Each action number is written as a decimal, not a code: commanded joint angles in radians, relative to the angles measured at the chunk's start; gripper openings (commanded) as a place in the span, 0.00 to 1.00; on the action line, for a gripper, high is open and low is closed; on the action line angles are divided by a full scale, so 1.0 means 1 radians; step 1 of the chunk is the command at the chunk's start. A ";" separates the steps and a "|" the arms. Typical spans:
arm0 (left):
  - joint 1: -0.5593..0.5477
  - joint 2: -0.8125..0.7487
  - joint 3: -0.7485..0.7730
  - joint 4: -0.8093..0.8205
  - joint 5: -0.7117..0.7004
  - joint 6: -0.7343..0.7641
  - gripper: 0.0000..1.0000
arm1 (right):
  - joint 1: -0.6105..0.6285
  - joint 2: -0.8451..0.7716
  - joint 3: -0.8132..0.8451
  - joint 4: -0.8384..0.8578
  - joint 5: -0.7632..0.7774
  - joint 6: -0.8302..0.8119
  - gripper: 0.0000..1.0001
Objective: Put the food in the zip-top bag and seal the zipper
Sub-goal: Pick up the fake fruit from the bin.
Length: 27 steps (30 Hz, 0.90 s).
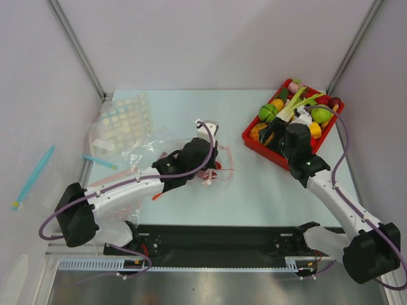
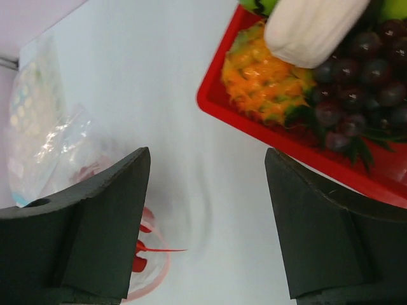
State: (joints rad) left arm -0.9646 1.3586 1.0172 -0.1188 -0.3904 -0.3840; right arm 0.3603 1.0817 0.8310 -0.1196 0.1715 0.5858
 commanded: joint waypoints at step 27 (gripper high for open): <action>0.000 -0.133 -0.063 0.107 0.076 0.063 0.00 | -0.079 0.115 -0.043 0.075 0.204 -0.170 0.93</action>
State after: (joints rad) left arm -0.9646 1.2720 0.9558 -0.0738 -0.3283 -0.3378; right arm 0.3153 1.2377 0.8062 -0.0971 0.3359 0.4194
